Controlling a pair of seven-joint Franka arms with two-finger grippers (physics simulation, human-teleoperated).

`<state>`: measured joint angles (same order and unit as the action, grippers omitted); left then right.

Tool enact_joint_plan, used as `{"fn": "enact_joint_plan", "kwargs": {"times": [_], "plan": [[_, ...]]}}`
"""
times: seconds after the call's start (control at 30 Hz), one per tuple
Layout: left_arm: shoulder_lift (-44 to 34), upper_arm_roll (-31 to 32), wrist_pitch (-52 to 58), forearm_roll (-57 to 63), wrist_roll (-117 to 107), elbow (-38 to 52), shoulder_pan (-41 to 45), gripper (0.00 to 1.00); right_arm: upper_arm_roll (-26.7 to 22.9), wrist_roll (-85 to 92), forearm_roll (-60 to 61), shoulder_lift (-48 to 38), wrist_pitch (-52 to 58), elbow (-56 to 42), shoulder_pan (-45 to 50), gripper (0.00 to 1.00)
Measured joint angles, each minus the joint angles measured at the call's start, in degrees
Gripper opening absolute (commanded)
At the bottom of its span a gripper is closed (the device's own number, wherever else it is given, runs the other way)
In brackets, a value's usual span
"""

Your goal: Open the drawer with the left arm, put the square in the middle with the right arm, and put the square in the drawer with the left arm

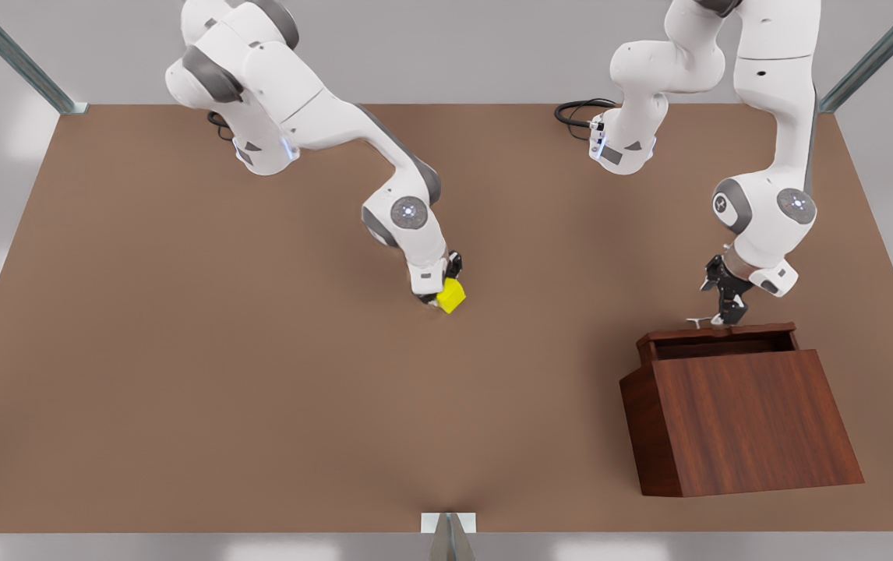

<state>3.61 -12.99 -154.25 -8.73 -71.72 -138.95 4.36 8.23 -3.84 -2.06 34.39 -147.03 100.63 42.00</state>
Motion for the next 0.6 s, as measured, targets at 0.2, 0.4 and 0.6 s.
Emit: {"fn": "enact_joint_plan", "kwargs": {"times": [0.2, 0.4, 0.6], "plan": [[-2.62, -0.67, 0.02, 0.01, -0.01, -3.00, -0.06, 1.00, -5.48, -8.83, 0.04, 8.20, 1.23, -8.86, 13.29, 0.56], [-3.79, -1.25, 0.09, 0.03, 0.00, -4.59, 0.40, 1.00, -5.49, -12.35, 0.16, 14.32, 3.66, -18.99, 14.63, 0.65], [-6.16, -2.13, 0.48, 0.01, 0.00, -6.84, 1.15, 1.00, -5.50, -13.19, -0.60, 13.91, 3.60, -18.81, 14.38, 1.00]]}}
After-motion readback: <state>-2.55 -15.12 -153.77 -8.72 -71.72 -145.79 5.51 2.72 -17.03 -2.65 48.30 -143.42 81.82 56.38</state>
